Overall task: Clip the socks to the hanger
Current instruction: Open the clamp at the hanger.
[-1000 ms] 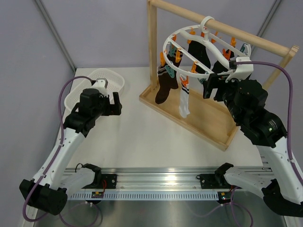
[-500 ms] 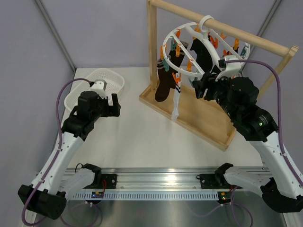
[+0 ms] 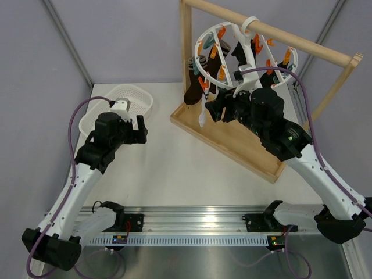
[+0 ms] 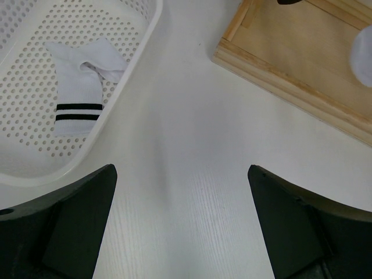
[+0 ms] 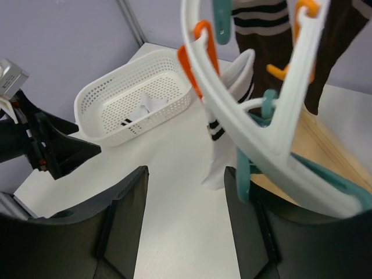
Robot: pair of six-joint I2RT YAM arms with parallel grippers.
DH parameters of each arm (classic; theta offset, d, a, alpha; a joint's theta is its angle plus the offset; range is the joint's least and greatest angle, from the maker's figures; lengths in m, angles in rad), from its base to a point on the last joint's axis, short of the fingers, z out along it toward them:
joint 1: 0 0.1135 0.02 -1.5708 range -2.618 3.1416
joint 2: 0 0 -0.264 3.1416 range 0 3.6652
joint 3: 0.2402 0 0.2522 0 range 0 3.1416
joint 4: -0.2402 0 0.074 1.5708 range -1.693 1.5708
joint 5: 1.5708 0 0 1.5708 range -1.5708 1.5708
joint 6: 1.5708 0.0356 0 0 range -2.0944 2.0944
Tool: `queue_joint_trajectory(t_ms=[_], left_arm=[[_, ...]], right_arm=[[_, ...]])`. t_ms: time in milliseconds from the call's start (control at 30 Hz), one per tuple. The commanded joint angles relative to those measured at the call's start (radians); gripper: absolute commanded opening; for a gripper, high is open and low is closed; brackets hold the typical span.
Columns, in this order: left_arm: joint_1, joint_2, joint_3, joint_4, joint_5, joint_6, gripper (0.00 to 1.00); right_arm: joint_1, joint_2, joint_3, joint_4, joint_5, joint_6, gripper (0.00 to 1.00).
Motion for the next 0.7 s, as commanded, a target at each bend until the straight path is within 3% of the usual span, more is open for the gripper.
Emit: queue_joint_trajectory(t_ms=[0,167,500,667], left_arm=[[0.003,-0.024,-0.005,0.045,-0.023,0.015,0.99],[0.004,-0.027,-0.005,0.043,-0.025,0.015,0.99],[0.004,-0.027,-0.004,0.037,-0.029,0.015,0.99],[0.004,-0.03,-0.005,0.037,-0.048,0.015,0.99]], right_arm=[[0.06,0.008,0.05,0.099,0.062,-0.023,0.63],[0.064,-0.038,0.014,0.095,0.165,0.014,0.63],[0.064,-0.068,0.21,-0.317,0.277,0.109,0.64],[0.064,-0.063,0.277,-0.428,0.305,0.098,0.64]])
